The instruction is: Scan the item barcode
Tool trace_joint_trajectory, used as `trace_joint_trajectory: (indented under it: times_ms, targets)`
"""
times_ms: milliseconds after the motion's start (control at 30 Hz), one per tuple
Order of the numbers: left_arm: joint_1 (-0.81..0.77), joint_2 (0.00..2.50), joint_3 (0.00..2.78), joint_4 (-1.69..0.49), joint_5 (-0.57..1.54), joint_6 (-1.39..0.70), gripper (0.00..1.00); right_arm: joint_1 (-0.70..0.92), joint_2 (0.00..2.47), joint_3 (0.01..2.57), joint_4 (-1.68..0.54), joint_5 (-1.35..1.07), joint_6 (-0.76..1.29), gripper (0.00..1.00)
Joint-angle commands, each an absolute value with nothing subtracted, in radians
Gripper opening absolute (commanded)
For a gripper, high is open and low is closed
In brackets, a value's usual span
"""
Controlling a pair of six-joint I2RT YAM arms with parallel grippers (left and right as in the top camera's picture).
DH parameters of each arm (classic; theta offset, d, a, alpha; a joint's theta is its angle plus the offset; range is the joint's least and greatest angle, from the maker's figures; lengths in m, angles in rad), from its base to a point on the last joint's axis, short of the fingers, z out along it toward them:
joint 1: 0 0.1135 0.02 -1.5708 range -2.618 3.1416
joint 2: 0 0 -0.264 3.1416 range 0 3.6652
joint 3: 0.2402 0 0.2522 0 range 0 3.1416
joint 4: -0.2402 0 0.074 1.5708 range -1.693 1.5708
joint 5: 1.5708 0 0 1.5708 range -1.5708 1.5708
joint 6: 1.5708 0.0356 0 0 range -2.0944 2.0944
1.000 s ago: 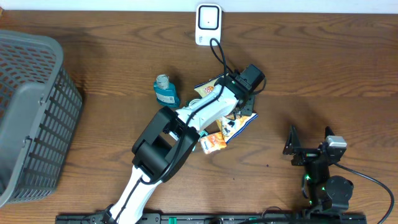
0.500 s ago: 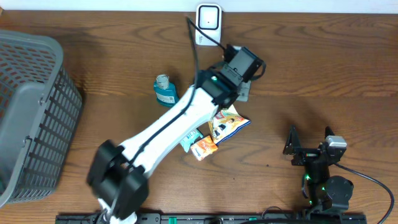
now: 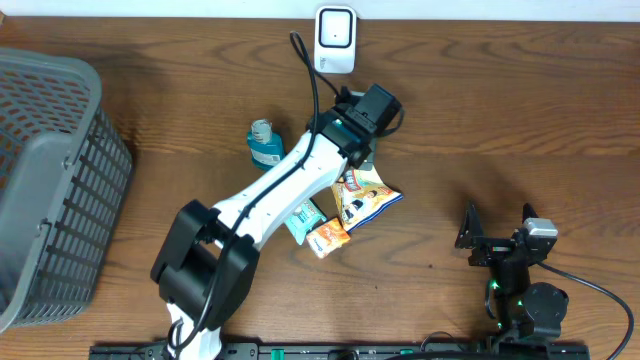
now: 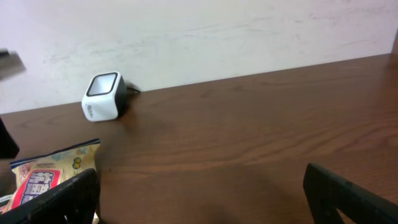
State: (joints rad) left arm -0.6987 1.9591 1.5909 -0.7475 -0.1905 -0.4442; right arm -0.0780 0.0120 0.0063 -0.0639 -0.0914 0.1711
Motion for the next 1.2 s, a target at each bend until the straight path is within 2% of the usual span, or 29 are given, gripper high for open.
trace_joint_trajectory:
  times_ms: [0, 433, 633, 800, 900, 1167]
  targets:
    - [-0.673, 1.99, 1.583, -0.747, -0.215, -0.443, 0.07, -0.07, 0.007, 0.006, -0.068, -0.088, 0.16, 0.99]
    - [-0.669, 2.174, 1.576, -0.71, -0.033, -0.451, 0.07, -0.07, 0.007, 0.006, -0.068, -0.088, 0.159, 0.99]
    - [-0.669, 2.244, 1.575, -0.721, -0.034, -0.472, 0.07, -0.07, 0.007, 0.006, -0.068, -0.088, 0.16, 0.99]
    - [-0.665, 2.153, 1.599, -0.727, -0.068, -0.466, 0.09, -0.07, 0.007, 0.006, -0.068, -0.088, 0.16, 0.99]
    - [-0.665, 2.066, 1.607, -0.725, -0.071, -0.464, 0.17, -0.07, 0.007, 0.006, -0.068, -0.088, 0.16, 0.99]
    - [-0.682, 1.89, 1.607, -0.725, -0.07, -0.464, 0.17, -0.07, 0.007, 0.006, -0.068, -0.088, 0.16, 0.99]
